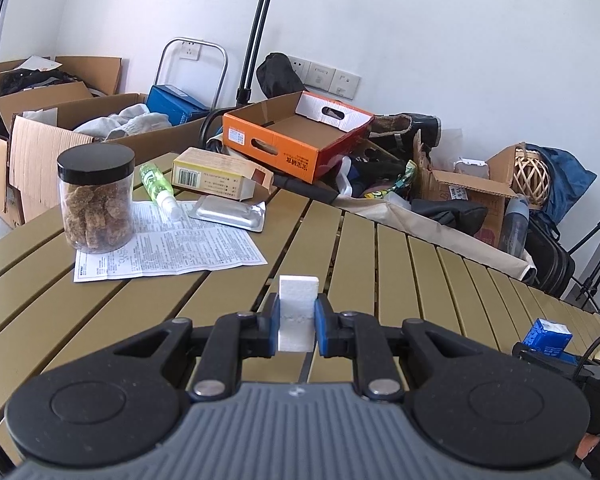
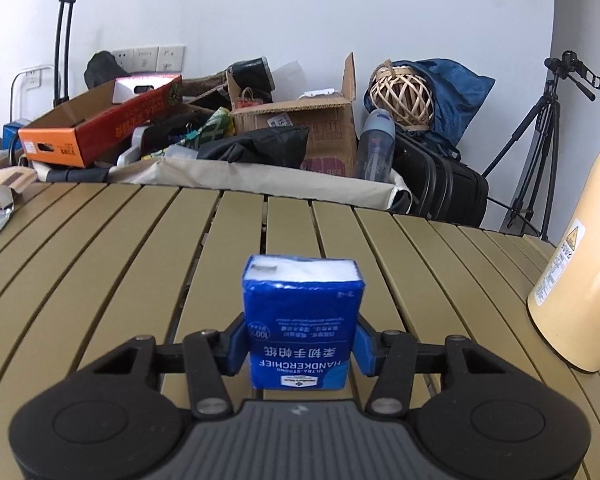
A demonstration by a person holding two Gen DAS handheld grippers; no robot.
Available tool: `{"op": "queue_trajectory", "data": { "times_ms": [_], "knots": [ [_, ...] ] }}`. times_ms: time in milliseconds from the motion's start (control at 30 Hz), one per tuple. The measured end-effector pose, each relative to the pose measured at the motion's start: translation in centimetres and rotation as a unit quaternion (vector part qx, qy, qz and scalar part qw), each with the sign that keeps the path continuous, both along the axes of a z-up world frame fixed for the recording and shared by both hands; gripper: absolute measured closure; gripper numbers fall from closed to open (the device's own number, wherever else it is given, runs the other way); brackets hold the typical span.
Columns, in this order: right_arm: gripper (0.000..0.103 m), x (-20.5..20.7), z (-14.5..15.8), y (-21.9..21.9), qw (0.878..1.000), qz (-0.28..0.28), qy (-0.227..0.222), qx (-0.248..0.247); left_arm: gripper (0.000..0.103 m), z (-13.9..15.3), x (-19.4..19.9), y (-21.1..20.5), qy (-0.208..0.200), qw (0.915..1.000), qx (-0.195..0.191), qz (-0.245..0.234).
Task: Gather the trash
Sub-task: 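Grasp the blue tissue pack with the right tool, then carry the white block and blue tissue pack down toward the black bin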
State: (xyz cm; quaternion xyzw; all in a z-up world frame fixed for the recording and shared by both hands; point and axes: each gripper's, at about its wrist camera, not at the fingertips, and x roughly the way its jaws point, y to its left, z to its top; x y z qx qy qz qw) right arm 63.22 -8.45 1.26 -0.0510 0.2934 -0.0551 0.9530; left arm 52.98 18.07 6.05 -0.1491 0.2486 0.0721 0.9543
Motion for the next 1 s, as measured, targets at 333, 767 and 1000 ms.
{"op": "queue_trajectory", "data": {
  "times_ms": [333, 767, 1000],
  "knots": [
    [0.053, -4.2, 1.9, -0.1, 0.999, 0.024, -0.016, 0.024, 0.085, 1.4, -2.0, 0.1, -0.006, 0.9997, -0.023, 0.005],
    [0.053, -15.7, 5.5, -3.4, 0.995, 0.054, -0.051, 0.072, 0.085, 5.5, -9.6, -4.0, -0.041, 0.9989, -0.019, -0.009],
    [0.053, -22.2, 6.3, -5.5, 0.993, 0.065, -0.06, 0.079, 0.085, 5.6, -14.3, -6.0, -0.05, 0.9985, -0.009, -0.018]
  ]
}}
